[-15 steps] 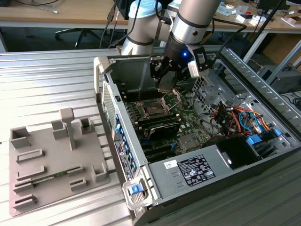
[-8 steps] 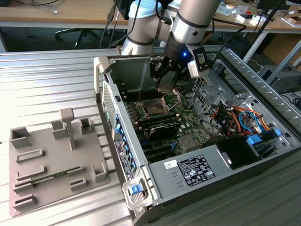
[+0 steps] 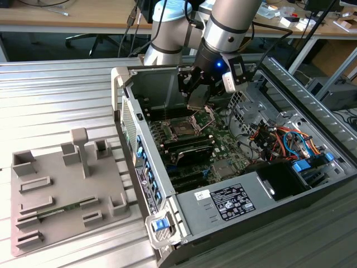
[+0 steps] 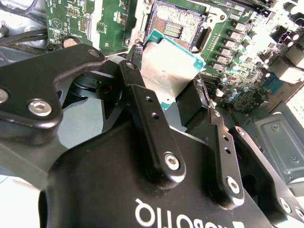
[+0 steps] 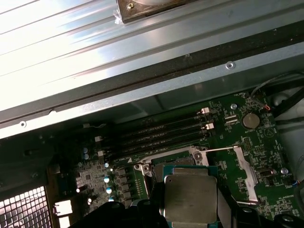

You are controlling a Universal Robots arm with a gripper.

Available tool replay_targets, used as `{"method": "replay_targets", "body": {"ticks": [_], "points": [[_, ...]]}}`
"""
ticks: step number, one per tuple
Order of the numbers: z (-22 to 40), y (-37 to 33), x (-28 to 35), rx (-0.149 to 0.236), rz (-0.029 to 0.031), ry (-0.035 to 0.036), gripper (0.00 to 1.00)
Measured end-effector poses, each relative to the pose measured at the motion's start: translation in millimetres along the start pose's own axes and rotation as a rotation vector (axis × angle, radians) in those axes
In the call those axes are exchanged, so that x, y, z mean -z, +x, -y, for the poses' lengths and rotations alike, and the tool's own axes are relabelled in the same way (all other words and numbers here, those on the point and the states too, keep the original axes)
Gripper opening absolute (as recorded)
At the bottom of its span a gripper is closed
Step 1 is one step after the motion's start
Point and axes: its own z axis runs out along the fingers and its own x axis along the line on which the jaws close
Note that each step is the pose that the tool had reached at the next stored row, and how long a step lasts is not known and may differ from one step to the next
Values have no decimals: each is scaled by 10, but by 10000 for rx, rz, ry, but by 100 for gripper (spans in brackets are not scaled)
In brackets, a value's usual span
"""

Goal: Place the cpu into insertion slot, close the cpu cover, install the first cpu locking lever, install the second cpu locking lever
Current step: 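Place the cpu into insertion slot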

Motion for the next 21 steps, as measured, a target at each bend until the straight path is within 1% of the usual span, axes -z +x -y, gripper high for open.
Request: {"method": "replay_targets", "body": {"ticks": [21], "points": [[0,0,-4,-182,16,-4,55]]}}
